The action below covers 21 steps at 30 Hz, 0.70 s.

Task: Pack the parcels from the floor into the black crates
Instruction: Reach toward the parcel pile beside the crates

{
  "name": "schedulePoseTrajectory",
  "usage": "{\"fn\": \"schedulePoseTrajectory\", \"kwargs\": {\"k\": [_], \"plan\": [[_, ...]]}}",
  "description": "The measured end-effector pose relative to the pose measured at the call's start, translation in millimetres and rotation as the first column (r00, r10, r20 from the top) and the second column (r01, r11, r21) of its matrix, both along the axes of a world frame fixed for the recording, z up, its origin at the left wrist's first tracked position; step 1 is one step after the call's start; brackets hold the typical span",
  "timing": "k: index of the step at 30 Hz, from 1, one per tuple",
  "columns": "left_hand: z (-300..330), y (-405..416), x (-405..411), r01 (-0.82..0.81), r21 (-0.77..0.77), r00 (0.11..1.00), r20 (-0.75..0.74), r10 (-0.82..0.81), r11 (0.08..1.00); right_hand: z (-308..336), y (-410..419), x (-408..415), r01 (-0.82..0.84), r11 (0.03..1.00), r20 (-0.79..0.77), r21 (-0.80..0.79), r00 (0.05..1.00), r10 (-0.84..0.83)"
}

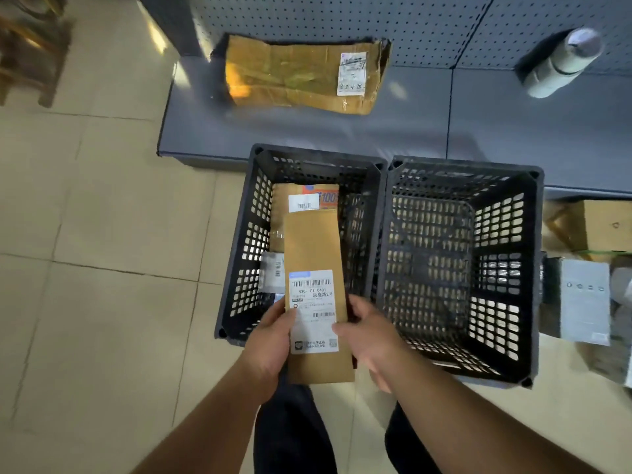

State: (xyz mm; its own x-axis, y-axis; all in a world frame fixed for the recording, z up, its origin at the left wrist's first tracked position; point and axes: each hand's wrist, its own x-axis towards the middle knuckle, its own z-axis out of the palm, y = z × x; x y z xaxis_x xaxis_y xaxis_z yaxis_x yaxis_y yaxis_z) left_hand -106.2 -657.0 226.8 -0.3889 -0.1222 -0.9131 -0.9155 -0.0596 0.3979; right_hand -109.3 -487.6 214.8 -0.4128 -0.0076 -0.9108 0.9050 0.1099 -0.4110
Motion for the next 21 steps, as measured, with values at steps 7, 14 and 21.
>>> {"fn": "schedulePoseTrajectory", "kwargs": {"k": [7,14,21], "plan": [[-63.0,-75.1,-40.7,0.190,-0.116,0.980,0.078,-0.182,0.975,-49.3,-80.1,-26.4,0.002,1.000,0.062,0.030,0.998,-0.004],[-125.4,-103.6,-94.1,0.406,-0.220,0.914,0.082,-0.398,0.887,-109.6,-116.4,-60.5,0.009,0.994,0.099,0.112,0.995,-0.020],[-172.5,-101.8,-133.5,0.476,-0.209,0.876,0.032,-0.481,0.854,-158.9,-131.5,-106.9,0.011,0.976,0.057,0.219,0.998,-0.024]]}}
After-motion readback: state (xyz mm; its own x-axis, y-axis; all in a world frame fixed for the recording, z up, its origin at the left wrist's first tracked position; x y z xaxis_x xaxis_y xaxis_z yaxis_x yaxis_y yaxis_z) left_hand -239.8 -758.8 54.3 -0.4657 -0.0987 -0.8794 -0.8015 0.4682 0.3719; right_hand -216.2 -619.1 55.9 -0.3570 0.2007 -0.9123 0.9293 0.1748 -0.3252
